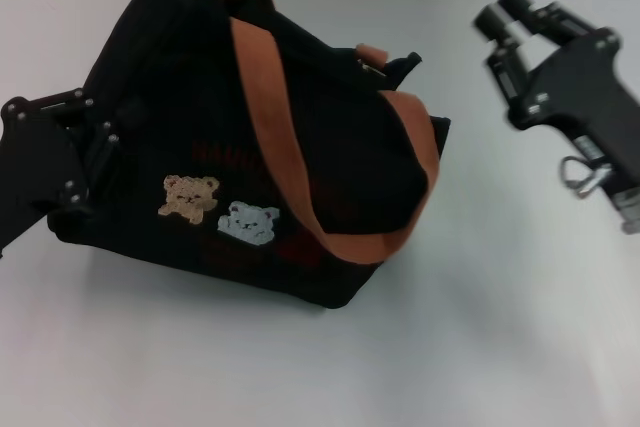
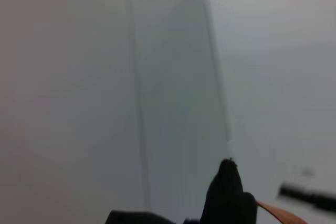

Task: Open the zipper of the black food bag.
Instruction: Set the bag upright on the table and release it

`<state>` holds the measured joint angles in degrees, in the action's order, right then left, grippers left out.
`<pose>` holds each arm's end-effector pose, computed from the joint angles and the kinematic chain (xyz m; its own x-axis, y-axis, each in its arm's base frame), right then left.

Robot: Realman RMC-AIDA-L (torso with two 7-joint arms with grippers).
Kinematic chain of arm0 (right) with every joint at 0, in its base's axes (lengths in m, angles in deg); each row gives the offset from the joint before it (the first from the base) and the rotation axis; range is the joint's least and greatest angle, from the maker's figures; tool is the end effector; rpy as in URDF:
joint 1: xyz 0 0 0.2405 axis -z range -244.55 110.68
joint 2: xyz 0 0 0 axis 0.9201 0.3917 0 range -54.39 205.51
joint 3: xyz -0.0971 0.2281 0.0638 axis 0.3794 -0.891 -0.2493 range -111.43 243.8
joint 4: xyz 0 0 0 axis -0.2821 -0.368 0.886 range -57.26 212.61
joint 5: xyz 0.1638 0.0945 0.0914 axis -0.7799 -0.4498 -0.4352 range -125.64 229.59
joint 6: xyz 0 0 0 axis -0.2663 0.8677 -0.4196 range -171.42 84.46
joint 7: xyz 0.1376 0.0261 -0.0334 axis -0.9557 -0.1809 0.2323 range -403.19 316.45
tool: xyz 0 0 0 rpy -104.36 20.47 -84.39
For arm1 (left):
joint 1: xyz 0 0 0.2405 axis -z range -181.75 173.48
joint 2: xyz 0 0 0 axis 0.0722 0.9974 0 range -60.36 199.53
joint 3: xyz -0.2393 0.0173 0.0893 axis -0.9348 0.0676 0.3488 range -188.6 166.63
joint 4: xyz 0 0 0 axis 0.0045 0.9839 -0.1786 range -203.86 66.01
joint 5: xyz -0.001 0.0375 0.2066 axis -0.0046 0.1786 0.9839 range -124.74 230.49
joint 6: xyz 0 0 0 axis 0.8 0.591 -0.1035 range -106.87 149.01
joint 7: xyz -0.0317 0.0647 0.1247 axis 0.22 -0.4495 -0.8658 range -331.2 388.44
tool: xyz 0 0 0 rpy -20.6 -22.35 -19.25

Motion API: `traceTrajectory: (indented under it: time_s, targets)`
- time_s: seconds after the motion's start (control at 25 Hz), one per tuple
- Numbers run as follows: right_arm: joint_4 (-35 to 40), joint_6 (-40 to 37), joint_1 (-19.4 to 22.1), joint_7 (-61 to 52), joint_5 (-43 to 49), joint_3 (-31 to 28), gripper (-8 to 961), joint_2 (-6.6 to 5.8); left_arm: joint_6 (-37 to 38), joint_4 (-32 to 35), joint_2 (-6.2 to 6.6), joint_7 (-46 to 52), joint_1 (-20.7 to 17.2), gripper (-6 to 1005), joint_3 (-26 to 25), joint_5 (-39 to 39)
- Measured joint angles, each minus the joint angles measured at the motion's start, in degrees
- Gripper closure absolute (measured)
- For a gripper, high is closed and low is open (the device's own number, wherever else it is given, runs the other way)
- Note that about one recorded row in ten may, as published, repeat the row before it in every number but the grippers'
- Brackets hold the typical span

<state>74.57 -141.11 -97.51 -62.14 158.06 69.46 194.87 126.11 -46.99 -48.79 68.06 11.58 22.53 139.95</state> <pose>0.2413 0.2982 -0.0272 0.5182 0.3167 -0.7945 -0.4588 -0.6810 -0.5707 -0.3002 0.2455 0.0286 0.6027 -0.1985 0.7729 0.3961 -0.7664 -0.5057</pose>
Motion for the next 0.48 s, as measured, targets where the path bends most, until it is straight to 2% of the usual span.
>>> traceTrajectory:
  time_s: [0.04,0.12,0.24,0.32,0.48]
  targets:
    - [0.00,0.00,0.00,0.00,0.00,0.00,713,0.00,0.00,0.00,0.00,0.00,0.00,928,0.00,0.00]
    - [2.61,-2.32,1.34,-5.52,-0.80,-1.49,697,-0.01,-6.19,-3.64,-0.04,-3.73,-1.00,928,-0.58,-0.13]
    - [2.59,-2.99,2.53,-6.86,-1.93,-4.07,673,0.02,-10.33,-7.45,-0.31,-7.74,-1.06,932,-1.69,-0.15]
    - [1.64,-2.43,3.56,-7.41,-3.37,-7.26,658,0.23,-11.95,-12.25,-0.42,-9.55,1.09,934,-1.94,0.22]
    - [1.03,-1.19,3.59,-8.22,-3.51,-7.82,626,0.16,-12.35,-14.17,-0.45,-8.26,3.08,924,-1.70,0.34]
